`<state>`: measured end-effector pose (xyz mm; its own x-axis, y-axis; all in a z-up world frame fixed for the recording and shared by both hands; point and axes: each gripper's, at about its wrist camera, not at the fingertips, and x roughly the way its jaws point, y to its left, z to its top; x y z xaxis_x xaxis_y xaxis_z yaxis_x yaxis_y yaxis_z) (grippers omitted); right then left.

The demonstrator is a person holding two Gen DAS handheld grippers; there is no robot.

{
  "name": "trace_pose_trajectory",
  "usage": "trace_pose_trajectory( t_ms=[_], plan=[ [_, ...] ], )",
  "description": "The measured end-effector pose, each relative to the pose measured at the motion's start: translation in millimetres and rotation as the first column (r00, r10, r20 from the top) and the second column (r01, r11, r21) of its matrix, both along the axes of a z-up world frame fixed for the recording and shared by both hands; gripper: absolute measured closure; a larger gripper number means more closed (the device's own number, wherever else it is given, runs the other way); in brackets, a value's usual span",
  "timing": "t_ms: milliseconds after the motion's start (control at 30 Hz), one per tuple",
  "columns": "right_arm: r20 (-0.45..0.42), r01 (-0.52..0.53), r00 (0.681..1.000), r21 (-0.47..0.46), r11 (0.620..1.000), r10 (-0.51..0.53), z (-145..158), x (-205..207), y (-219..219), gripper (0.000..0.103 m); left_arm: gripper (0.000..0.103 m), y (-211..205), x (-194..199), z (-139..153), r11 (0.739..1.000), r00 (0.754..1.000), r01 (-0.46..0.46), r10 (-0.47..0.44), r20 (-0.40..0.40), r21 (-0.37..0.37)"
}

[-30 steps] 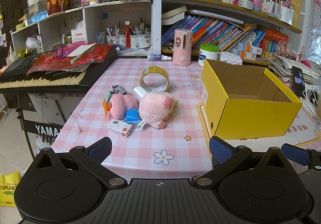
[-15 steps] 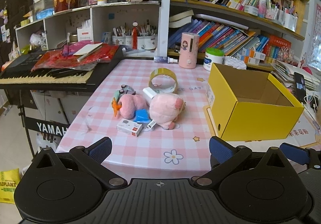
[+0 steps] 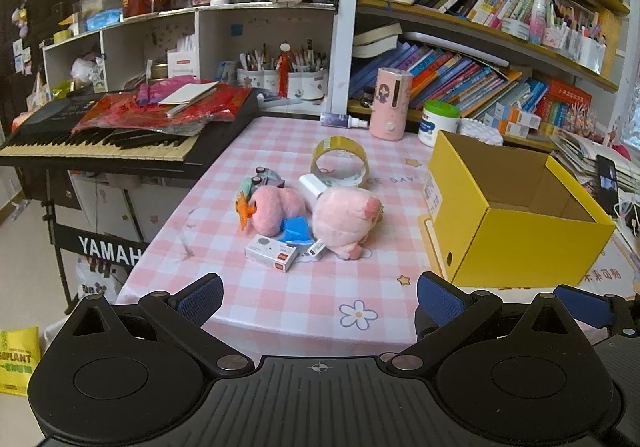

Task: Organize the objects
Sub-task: 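Move both grippers toward the plush toys beside the tape roll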

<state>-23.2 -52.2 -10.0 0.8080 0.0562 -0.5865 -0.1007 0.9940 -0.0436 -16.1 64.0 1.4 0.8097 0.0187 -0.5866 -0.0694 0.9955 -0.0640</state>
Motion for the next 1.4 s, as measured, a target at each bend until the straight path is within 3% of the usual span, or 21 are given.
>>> trace_pose_trajectory(
  t_ms=[633, 933, 1200, 1400],
  plan=[
    [-0.008, -0.126, 0.992, 0.011, 0.992, 0.127, -5.1, 68.1, 12.6, 0.0, 0.0, 18.1, 52.4, -7.9, 0.993, 0.993, -0.12, 0.12, -0.013, 0.005],
    [-0.017, -0.186, 0.982, 0.013, 0.982, 0.186, -9.8, 101.0, 19.2, 0.0, 0.0, 29.0, 74.7, -12.7, 0.978, 0.978, -0.207, 0.207, -0.028, -0.003],
    [-0.043, -0.263, 0.964, 0.014, 0.965, 0.263, -20.4, 125.8, 35.0, 0.0, 0.0, 49.7, 84.1, -12.7, 0.944, 0.945, -0.328, 0.328, -0.011, -0.029],
    [-0.072, -0.262, 0.962, 0.023, 0.965, 0.263, -30.2, 146.1, 37.7, 0.0, 0.0, 67.9, 88.3, -11.9, 0.898, 0.899, -0.438, 0.438, 0.002, -0.033]
  ],
)
